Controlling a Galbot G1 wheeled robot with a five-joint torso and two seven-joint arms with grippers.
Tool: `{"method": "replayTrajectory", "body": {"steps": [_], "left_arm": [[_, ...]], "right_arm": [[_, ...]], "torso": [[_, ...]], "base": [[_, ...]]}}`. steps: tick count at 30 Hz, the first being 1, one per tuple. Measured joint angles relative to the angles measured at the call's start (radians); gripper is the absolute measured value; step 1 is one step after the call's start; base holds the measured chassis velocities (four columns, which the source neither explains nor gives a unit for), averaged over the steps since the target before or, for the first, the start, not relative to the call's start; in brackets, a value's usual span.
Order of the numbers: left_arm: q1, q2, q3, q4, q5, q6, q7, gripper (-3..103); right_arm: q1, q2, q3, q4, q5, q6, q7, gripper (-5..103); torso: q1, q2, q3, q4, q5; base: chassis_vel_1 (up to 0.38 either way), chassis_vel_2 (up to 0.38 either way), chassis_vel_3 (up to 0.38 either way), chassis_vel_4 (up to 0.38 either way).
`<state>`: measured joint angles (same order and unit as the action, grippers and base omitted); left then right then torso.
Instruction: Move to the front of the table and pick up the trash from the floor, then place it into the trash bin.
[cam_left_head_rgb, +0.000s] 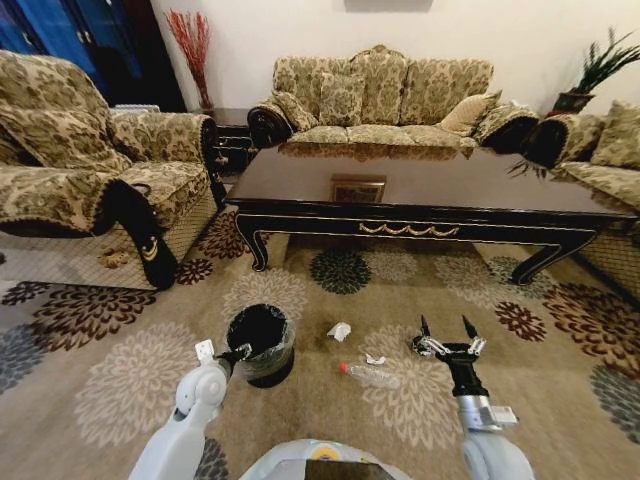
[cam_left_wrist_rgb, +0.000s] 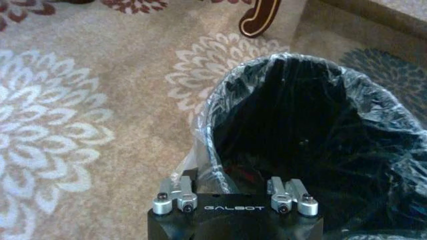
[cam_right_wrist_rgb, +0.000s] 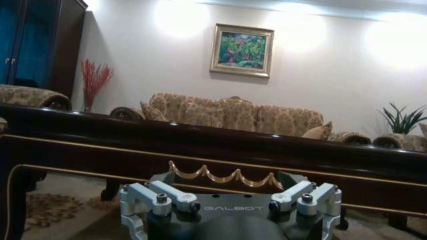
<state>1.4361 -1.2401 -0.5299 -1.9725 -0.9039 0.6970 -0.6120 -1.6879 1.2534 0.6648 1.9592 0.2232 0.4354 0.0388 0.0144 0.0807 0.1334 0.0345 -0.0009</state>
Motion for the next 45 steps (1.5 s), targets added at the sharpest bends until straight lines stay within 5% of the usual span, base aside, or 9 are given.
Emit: {"method": "replayTrajectory", "body": {"steps": [20,33,37,40,43,45], "left_arm": [[0.082,0.063,-0.11,-0.111,-0.021,0.041,-0.02,4],[0.094,0.074,-0.153,-0.15,-0.029,0.039,-0.022,3],[0.095,0.099,-0.178,-0.215,-0.03,0.036,-0.019,3],[0.118,0.129,-0.197,-0.288,0.033,0.008,0.046,3],[0.124,0.134,-0.204,-0.316,0.035,0.004,0.063,3],[0.127,0.136,-0.213,-0.345,0.033,0.002,0.078,3]], "right_arm": [[0.029,-0.008,-0.023,-0.008,-0.003,0.015,-0.002,100],[0.066,-0.014,-0.041,-0.046,-0.002,0.024,0.001,100],[0.1,-0.032,-0.076,-0.086,0.063,-0.009,0.038,100],[0.156,-0.055,-0.162,-0.123,0.258,-0.095,0.152,100],[0.19,-0.063,-0.197,-0.148,0.322,-0.121,0.188,100],[0.256,-0.066,-0.264,-0.21,0.447,-0.162,0.255,100]], "torso": [[0.0,-0.001,0.0,0.0003,0.0007],[0.0,0.0,0.0,0.0005,0.0005],[0.0,0.0,0.0,0.0002,0.0008],[0.0,0.0,0.0,0.0006,0.0011],[0.0,0.0,0.0,0.0007,0.0006],[0.0,0.0,0.0,0.0001,0.0009]], "base": [[0.0,0.0,0.0,0.0],[0.0,0.0,0.0,0.0],[0.0,0.0,0.0,0.0],[0.0,0.0,0.0,0.0],[0.0,0.0,0.0,0.0],[0.0,0.0,0.0,0.0]]}}
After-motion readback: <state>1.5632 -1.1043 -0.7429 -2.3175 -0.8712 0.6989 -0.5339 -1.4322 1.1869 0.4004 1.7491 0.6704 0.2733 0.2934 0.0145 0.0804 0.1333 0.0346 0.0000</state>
